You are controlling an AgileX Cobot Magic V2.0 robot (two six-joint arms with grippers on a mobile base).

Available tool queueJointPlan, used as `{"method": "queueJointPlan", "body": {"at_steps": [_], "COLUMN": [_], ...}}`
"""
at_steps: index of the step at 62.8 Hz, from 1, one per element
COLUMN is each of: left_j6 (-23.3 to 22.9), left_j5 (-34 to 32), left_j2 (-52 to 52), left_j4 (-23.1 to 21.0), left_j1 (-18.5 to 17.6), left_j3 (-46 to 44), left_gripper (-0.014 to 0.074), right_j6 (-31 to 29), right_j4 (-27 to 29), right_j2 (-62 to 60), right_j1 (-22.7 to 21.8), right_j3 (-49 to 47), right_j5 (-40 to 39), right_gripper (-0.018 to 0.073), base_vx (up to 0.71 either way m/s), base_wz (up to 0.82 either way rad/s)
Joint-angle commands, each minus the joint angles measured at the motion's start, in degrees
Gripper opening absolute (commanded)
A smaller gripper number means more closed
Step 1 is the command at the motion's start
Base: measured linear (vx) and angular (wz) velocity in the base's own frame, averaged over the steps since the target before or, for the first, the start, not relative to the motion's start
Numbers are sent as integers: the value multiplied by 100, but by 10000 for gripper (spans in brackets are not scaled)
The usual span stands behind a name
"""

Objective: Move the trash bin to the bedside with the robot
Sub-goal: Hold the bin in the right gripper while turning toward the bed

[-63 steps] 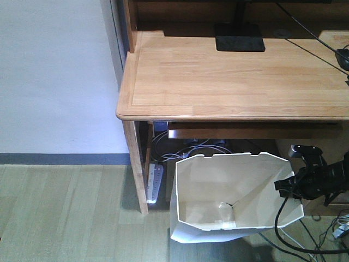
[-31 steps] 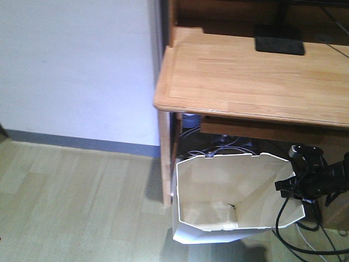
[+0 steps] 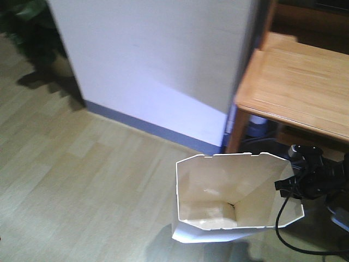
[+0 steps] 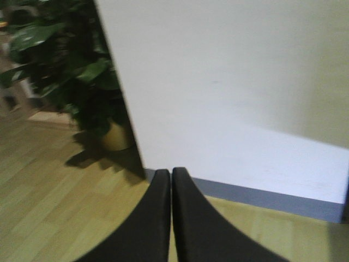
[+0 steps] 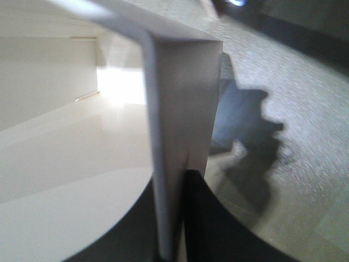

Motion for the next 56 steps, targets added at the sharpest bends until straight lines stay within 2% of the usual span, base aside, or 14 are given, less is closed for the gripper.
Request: {"method": "queueJointPlan", "body": {"at_steps": [1,56], "left_j6": [-46,-46], "left_j5": [-420,-420], "left_j2": [-58,-58], "left_j4": [-3,-3], "left_j1": [-35,-35], "left_j3": [165,165], "left_gripper": [-6,-6], "right_j6": [30,30], "right_j4": [191,191], "right_j2": [-377,-377], "right_j1": [-23,-24], "right_j3": [-55,-55], "right_j5": [1162,1157], "right_gripper": [-6,-6], "base_vx": [-4,6], "base_wz": [74,61]}}
